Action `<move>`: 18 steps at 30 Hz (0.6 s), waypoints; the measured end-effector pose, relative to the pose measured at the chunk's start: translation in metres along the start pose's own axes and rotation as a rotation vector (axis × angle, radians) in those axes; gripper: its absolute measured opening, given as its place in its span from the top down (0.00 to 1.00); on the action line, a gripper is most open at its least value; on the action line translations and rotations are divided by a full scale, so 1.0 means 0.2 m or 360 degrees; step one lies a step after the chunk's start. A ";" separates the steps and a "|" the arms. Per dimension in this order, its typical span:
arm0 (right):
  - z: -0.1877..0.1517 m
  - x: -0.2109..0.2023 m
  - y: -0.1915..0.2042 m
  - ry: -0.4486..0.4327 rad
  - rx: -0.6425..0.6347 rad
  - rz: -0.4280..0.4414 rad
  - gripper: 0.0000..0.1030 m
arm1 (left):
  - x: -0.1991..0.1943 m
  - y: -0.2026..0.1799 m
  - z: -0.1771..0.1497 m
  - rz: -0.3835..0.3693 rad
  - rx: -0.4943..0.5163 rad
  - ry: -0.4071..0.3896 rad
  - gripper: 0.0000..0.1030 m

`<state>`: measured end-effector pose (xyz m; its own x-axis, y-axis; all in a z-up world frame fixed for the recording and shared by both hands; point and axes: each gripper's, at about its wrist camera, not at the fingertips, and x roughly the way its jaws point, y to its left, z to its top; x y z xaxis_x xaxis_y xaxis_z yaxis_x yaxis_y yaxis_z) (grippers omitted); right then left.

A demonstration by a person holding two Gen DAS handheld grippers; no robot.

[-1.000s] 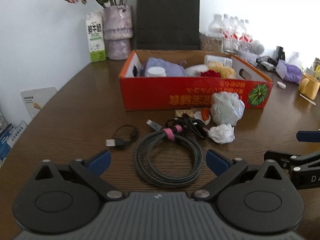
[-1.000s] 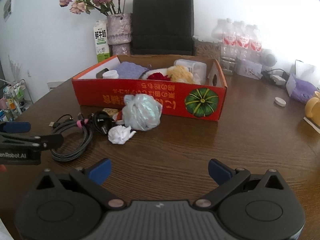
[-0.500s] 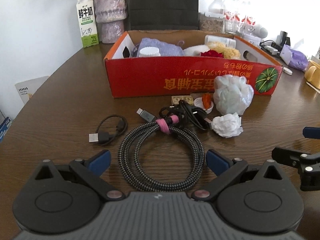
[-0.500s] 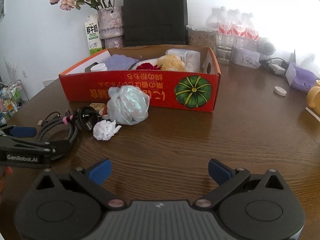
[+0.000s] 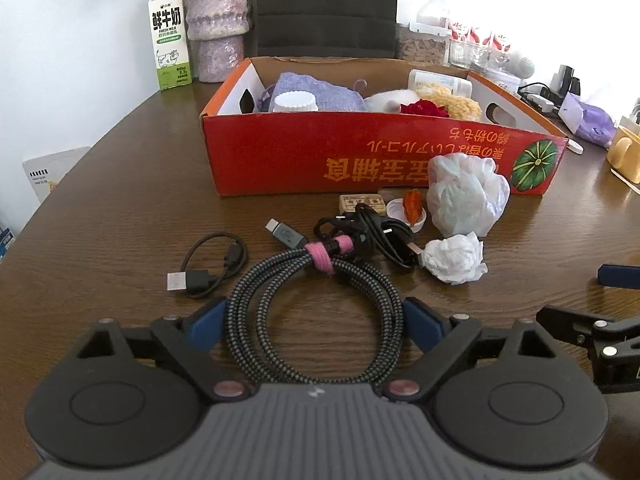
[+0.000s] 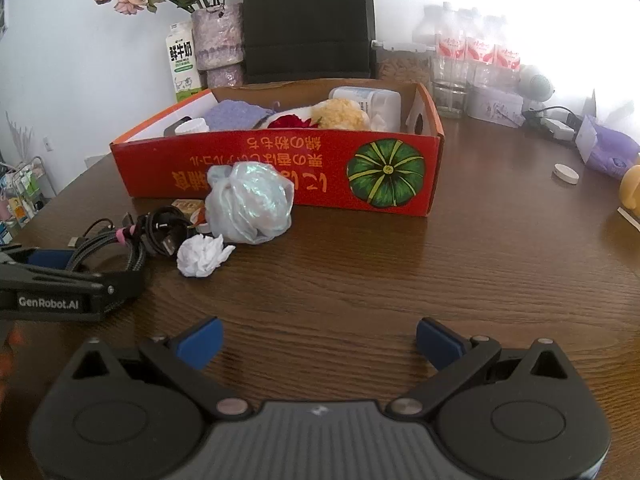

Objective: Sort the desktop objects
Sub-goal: 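Lower the left tool over the braided cable coil and close on it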

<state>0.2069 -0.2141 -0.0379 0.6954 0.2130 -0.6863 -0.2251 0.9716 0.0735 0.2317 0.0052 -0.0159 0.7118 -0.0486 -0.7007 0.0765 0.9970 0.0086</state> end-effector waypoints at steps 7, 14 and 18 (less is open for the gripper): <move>-0.01 -0.01 0.01 0.0001 -0.0006 -0.0001 0.00 | -0.03 0.01 0.00 -0.0027 -0.0024 -0.0025 0.15; 0.00 -0.03 0.03 -0.0006 -0.0024 -0.0005 0.00 | -0.10 0.04 -0.01 -0.0042 -0.0051 -0.0086 0.15; -0.01 -0.04 0.06 -0.0008 -0.0039 -0.0003 0.00 | -0.13 0.05 -0.01 -0.0039 -0.0059 -0.0108 0.15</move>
<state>0.1983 -0.2049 -0.0327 0.6992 0.2117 -0.6828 -0.2401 0.9692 0.0546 0.2132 0.0172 0.0011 0.7559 -0.0755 -0.6503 0.0694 0.9970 -0.0351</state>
